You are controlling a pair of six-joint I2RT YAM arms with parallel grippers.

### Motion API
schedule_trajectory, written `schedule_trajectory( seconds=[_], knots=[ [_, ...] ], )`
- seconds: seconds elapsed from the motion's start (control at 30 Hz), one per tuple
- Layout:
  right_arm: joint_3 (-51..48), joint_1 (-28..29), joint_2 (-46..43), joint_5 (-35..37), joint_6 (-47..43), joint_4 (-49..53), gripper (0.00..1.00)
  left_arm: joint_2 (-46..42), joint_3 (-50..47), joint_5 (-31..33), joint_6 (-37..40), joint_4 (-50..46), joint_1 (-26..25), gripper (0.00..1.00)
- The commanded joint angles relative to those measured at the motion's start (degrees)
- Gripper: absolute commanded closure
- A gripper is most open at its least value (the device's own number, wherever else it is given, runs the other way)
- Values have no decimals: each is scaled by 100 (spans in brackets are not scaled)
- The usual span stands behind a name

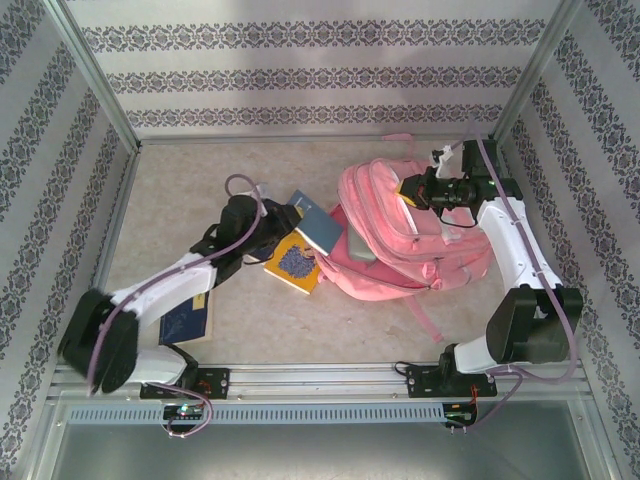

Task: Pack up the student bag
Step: Place the book in the student bag.

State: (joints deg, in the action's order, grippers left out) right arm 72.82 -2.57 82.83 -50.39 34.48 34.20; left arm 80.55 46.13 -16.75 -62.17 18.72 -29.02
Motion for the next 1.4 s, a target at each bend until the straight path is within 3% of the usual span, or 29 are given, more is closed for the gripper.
schedule_trajectory(
  seconds=[0.0, 0.33, 0.53, 0.57, 0.73, 0.83, 1.07, 1.37],
  knots=[
    [-85, -86, -352, -873, 692, -1016, 100, 860, 351, -284, -920, 2070, -22, 100],
    [-66, -66, -286, -1123, 1091, -1429, 100, 3635, 1436, -322, -2420, 4967, -756, 100],
    [-63, -33, -250, -1125, 1174, -1546, 100, 3878, 2149, -298, -1904, 4008, -1348, 100],
    [-66, -25, -244, -1133, 1192, -1580, 100, 3901, 2280, -302, -1806, 3740, -1441, 98],
    [-107, -35, -247, -1024, 1184, -1601, 100, 4252, 3002, -568, -1605, 2729, -1813, 44],
    [-145, -107, -318, -925, 1175, -1566, 100, 4194, 2889, -561, -1592, 2613, -1788, 27],
    [-169, -227, -430, -743, 1098, -1444, 100, 3373, 2304, -689, -1206, 1994, -1525, 14],
    [-293, -313, -617, -384, 750, -1171, 100, 1712, 1104, -913, -391, 1343, -1166, 9]
  ],
)
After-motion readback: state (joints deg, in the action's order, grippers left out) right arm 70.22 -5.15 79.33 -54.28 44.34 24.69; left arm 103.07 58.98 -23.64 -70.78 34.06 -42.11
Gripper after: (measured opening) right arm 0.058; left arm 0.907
